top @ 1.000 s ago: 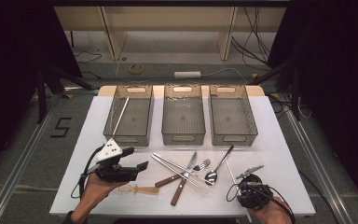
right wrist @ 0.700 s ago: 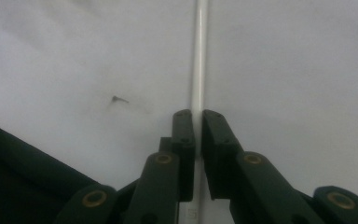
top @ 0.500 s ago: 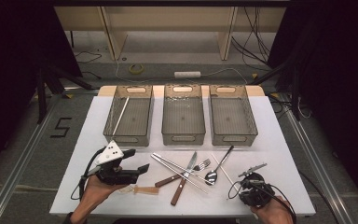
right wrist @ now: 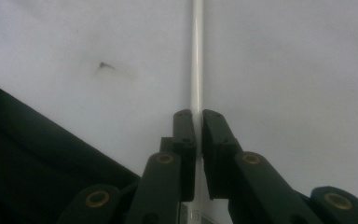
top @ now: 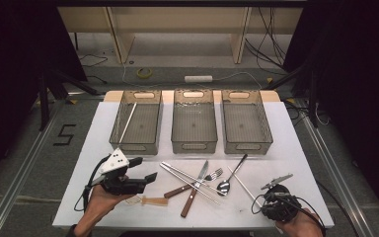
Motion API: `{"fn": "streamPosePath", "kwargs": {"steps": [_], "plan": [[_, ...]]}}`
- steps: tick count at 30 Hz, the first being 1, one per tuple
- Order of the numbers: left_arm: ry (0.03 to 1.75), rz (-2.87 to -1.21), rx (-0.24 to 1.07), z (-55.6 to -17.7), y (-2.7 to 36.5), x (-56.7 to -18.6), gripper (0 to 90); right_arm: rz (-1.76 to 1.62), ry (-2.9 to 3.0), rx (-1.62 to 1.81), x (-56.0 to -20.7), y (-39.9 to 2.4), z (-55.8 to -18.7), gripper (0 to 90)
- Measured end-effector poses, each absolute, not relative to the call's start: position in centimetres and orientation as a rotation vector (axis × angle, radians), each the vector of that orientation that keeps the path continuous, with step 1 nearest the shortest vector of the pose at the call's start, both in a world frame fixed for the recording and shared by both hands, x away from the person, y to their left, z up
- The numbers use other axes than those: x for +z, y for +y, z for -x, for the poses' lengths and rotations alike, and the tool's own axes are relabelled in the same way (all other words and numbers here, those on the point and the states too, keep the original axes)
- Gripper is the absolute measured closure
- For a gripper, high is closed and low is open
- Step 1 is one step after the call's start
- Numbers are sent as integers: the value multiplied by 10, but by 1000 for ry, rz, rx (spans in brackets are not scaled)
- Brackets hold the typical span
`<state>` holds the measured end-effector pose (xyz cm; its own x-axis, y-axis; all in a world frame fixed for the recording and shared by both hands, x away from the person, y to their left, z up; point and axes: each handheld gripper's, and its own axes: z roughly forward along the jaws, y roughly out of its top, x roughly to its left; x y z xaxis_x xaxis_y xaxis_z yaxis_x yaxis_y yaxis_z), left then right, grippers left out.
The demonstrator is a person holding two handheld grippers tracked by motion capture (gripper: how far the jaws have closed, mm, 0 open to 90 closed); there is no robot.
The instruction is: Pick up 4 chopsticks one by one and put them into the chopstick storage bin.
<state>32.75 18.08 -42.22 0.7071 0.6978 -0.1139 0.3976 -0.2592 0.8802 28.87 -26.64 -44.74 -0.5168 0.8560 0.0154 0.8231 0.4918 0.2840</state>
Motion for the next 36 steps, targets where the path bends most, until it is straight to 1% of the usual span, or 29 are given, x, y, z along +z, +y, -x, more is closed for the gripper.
{"fn": "streamPosePath", "kwargs": {"steps": [14, 25, 36], "plan": [[851, -1885, 364, -327, 181, -422, 241, -1461, 2587, 375, -439, -282, -278, 852], [851, -1886, 362, -328, 181, -422, 242, -1502, 2505, 373, -428, -305, -270, 852], [845, -1891, 359, -329, 178, -422, 242, -1449, 2492, 472, -417, -301, -271, 854]]}}
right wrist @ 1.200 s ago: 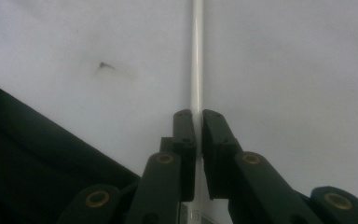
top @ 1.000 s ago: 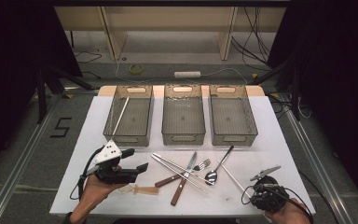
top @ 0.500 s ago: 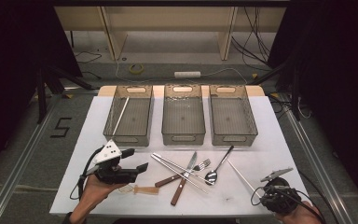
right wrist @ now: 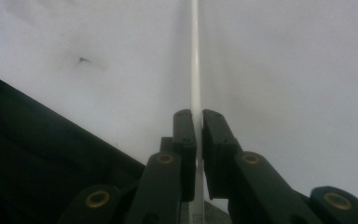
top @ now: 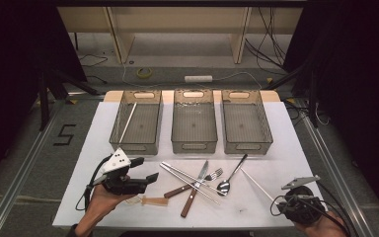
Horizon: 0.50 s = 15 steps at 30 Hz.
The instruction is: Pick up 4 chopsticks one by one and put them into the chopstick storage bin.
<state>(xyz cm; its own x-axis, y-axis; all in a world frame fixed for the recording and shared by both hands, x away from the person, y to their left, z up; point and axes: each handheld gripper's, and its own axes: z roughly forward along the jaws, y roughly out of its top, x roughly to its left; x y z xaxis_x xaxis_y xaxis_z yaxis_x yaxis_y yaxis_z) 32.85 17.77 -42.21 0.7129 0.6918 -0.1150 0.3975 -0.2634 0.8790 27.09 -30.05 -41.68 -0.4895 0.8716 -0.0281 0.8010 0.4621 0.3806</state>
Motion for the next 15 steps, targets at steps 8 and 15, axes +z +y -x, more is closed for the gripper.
{"fn": "streamPosePath", "kwargs": {"steps": [8, 15], "plan": [[843, -1893, 354, -330, 175, -422, 242, -1431, 2472, 555, -404, -304, -269, 854], [834, -1890, 329, -332, 169, -421, 243, -1401, 2461, 647, -387, -304, -271, 854]]}}
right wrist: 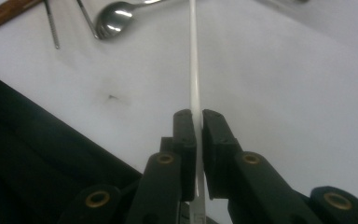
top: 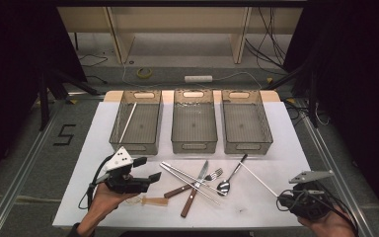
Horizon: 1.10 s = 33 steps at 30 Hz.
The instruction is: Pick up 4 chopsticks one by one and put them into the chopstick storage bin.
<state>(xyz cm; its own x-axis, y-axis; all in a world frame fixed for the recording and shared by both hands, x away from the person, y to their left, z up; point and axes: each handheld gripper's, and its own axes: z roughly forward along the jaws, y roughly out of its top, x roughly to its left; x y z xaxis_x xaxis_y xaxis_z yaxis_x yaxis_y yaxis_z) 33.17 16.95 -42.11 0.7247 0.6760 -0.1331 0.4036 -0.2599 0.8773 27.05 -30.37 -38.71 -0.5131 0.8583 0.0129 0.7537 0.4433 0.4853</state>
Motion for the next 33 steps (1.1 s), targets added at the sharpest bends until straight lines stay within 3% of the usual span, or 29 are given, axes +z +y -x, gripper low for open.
{"fn": "streamPosePath", "kwargs": {"steps": [21, 33], "plan": [[570, -2078, 288, -341, 103, -421, 246, -941, 2709, 742, -358, -169, -315, 854], [472, -2210, 306, -340, 91, -425, 271, -847, 2779, 728, -362, -141, -313, 854]]}}
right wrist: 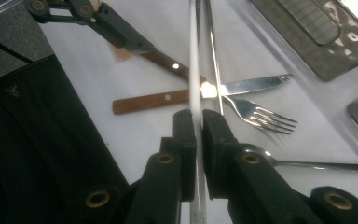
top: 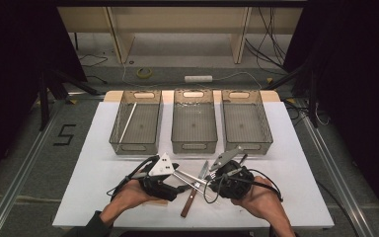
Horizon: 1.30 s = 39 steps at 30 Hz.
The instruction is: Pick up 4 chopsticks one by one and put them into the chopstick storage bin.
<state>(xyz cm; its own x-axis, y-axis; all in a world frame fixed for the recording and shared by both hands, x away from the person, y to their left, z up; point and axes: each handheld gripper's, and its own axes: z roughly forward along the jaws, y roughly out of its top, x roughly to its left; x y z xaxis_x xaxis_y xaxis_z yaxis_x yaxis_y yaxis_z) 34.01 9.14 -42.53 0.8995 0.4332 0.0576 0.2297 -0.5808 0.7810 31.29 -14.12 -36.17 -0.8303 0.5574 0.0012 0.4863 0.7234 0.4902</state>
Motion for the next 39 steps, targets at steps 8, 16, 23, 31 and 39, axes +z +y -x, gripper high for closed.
{"fn": "streamPosePath", "kwargs": {"steps": [8, 16, 23, 31, 39], "plan": [[424, -2304, 317, -342, 84, -431, 360, -790, 2802, 728, -362, -132, -310, 853], [354, -2369, 330, -340, 84, -431, 513, -726, 2844, 727, -365, -124, -307, 853], [287, -2406, 312, -337, 85, -429, 655, -691, 2864, 727, -367, -124, -307, 852], [136, -2488, 310, -327, 81, -427, 757, -651, 2909, 734, -371, -129, -310, 833], [180, -2545, 282, -327, 78, -428, 848, -798, 2785, 843, -372, -146, -327, 551]]}}
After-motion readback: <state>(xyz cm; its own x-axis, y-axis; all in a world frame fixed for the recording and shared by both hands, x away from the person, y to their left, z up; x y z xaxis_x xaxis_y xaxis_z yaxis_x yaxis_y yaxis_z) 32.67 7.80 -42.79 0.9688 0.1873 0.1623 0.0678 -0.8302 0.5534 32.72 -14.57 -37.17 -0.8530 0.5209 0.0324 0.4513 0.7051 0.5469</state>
